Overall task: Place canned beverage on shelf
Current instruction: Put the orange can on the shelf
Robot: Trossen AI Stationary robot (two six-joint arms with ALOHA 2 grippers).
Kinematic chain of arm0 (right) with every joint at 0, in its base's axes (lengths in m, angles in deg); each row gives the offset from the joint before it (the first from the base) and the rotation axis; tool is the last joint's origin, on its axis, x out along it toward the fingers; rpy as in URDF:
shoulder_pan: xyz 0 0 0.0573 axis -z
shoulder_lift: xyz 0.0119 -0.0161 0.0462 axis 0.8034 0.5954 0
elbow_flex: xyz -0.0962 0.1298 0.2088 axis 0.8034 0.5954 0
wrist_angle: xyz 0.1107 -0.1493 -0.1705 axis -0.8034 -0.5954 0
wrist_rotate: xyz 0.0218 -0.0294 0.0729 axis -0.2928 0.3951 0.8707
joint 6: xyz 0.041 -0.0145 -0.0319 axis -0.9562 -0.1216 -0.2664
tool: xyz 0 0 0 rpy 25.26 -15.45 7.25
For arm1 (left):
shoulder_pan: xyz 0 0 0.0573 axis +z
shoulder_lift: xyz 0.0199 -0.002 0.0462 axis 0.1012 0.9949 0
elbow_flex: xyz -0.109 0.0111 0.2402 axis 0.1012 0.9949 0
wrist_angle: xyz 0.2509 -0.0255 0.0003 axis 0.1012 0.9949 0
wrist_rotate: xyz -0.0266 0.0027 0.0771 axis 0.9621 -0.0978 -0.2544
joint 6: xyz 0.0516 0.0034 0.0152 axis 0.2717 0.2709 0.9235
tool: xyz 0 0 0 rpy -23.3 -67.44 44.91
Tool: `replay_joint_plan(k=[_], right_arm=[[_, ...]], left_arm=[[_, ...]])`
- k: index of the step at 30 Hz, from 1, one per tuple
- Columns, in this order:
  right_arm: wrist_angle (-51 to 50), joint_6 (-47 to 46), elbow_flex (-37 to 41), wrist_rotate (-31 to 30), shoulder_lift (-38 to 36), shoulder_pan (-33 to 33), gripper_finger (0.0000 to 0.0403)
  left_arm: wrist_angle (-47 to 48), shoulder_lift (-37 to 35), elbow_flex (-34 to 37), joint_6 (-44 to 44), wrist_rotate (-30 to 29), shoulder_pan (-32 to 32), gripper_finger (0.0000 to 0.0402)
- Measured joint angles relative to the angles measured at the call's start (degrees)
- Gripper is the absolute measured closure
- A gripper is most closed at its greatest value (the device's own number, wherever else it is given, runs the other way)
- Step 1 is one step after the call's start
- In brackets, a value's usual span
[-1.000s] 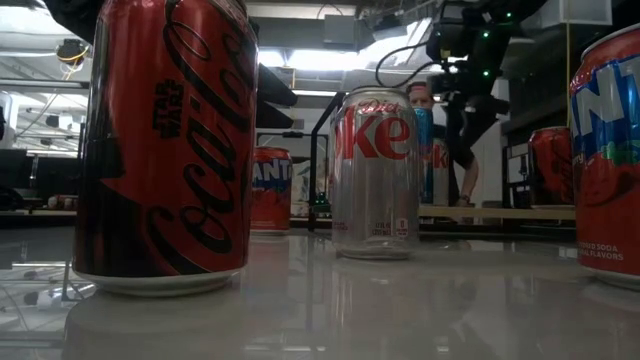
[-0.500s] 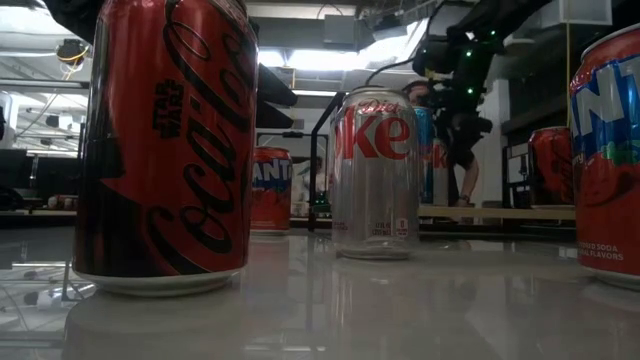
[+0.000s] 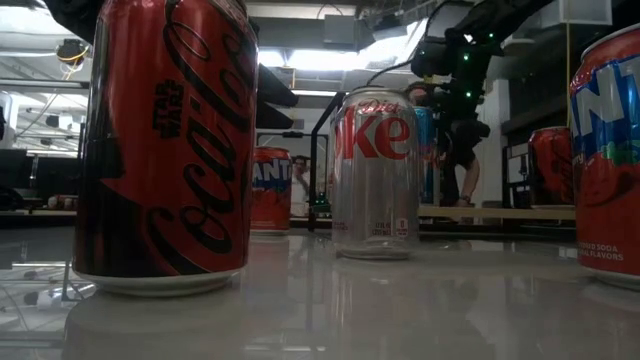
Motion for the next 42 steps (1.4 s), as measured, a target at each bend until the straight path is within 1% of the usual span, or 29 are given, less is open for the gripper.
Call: replay_joint_plan(k=[6, 10, 13, 16, 20, 23, 25, 29, 31, 33, 35, 38, 39, 42], right_arm=[[-3.7, -0.5, 0.0, -0.6, -2.1, 0.0, 0.0045], [-3.8, -4.3, 0.0, -0.6, -5.3, 0.0, 0.0045], [-5.0, -7.2, 0.0, 0.4, -8.0, -0.1, 0.0045], [-6.6, -10.8, 0.0, 4.7, -10.4, -0.1, 0.0045], [-8.4, -15.8, 0.0, 13.9, -13.3, -0.1, 0.0045], [-8.9, -18.4, 0.0, 20.4, -14.9, -0.4, 0.0045], [-9.1, -19.8, 0.0, 22.8, -15.6, -1.5, 0.0045], [-9.2, -21.8, 0.0, 23.4, -16.9, -5.7, 0.0045], [-9.2, -23.0, 0.0, 23.4, -17.2, -8.5, 0.0045], [-9.2, -24.4, 0.0, 23.3, -17.1, -11.4, 0.0045], [-9.2, -25.6, 0.0, 22.9, -17.0, -14.3, 0.0045], [-9.2, -27.2, 0.0, 21.3, -17.1, -18.2, 0.0045], [-9.2, -27.6, 0.0, 20.8, -17.0, -19.4, 0.0045], [-9.2, -29.3, 0.0, 19.0, -17.0, -22.5, 0.0045]], left_arm=[[0.4, -1.3, 0.0, 0.0, -0.1, 3.2, 0.0189], [0.0, -3.8, 0.0, 0.0, 1.2, 5.1, 0.0189], [-0.3, -5.3, 0.0, 0.1, 2.4, 5.3, 0.0189], [-0.6, -6.4, -0.1, 1.7, 3.5, 4.5, 0.0189], [1.6, -8.0, -1.5, 4.4, 3.7, 4.1, 0.0189], [5.3, -10.3, -3.9, 5.4, 3.6, 5.5, 0.0189], [9.0, -12.0, -5.4, 6.6, 3.6, 6.7, 0.0189], [14.1, -15.3, -7.7, 12.0, 3.4, 9.5, 0.0189], [14.8, -16.9, -8.0, 15.6, 3.4, 11.2, 0.0189], [15.1, -18.4, -8.0, 17.5, 3.3, 13.1, 0.0189], [15.2, -20.1, -8.0, 17.4, 1.2, 15.0, 0.0189], [15.0, -22.3, -8.0, 16.3, -4.0, 17.4, 0.0189], [15.0, -23.0, -8.0, 16.8, -4.6, 18.0, 0.0189], [15.1, -25.2, -8.0, 17.9, -3.8, 19.7, 0.0189]])
